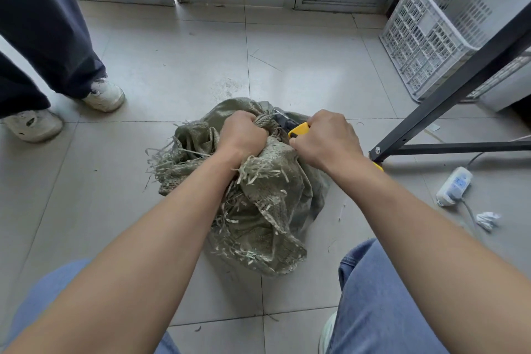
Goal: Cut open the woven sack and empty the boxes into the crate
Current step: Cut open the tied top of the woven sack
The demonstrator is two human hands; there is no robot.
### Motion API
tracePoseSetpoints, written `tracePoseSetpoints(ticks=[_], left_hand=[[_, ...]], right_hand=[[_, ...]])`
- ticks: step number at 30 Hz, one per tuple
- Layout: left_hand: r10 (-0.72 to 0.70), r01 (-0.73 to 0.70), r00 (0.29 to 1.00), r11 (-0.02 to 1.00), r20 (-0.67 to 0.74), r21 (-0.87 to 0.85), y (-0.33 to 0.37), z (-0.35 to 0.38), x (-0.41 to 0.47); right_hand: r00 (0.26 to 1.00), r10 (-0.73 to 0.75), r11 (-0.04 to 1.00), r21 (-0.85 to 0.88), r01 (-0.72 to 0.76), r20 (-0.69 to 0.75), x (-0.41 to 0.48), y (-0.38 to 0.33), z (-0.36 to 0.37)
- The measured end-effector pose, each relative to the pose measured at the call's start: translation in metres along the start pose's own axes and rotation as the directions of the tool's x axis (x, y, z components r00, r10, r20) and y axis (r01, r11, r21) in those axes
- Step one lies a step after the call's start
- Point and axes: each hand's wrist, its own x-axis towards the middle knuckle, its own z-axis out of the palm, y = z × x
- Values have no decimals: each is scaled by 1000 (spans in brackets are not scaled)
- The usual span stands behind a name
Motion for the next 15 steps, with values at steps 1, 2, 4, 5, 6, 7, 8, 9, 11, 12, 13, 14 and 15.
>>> tracePoseSetpoints(ticks=[1, 2, 4, 5, 6, 7, 8, 9, 11, 12, 13, 14, 15], left_hand=[[-3, 3, 1000, 1000, -1, 4, 1, 0, 0], [-7, 7, 1000, 1000, -2, 4, 3, 0, -1], [-8, 8, 1000, 1000, -5, 2, 5, 2, -2], [-7, 7, 1000, 1000, -5, -3, 6, 3, -2], [-8, 8, 1000, 1000, 1, -11, 7, 3, -2], [-8, 8, 1000, 1000, 5, -16, 8, 3, -2], [-7, 7, 1000, 1000, 6, -18, 9, 2, -2], [-10, 10, 1000, 1000, 8, -16, 9, 2, -3], [-21, 21, 1000, 999, 10, -26, 10, 3, -3], [-24, 25, 1000, 999, 15, -31, 11, 4, -5], [-21, 21, 1000, 999, 23, -34, 14, 5, -8], [-11, 12, 999, 999, 40, -39, 17, 6, -12], [4, -2, 999, 999, 53, -42, 20, 7, -16]], right_hand=[[1000, -1, 1000, -6, 1, -11, -4, 0, -2], [1000, -3, 1000, -10, 3, -18, -7, 0, -4], [1000, -7, 1000, -27, 6, -27, -12, -1, -6], [1000, -8, 999, -37, 7, -28, -14, -2, -7], [1000, 0, 999, -40, -1, -29, -16, -2, -7], [999, 11, 999, -37, -12, -30, -18, -2, -7], [999, 18, 999, -34, -19, -30, -20, -2, -8], [999, 21, 999, -32, -22, -30, -22, -2, -8], [999, 22, 999, -33, -23, -32, -24, -2, -8], [999, 24, 999, -34, -25, -33, -24, -2, -9], [999, 26, 999, -31, -28, -35, -23, -2, -9], [999, 29, 999, -23, -30, -39, -20, -2, -10], [999, 33, 999, -12, -33, -38, -15, -3, -11]])
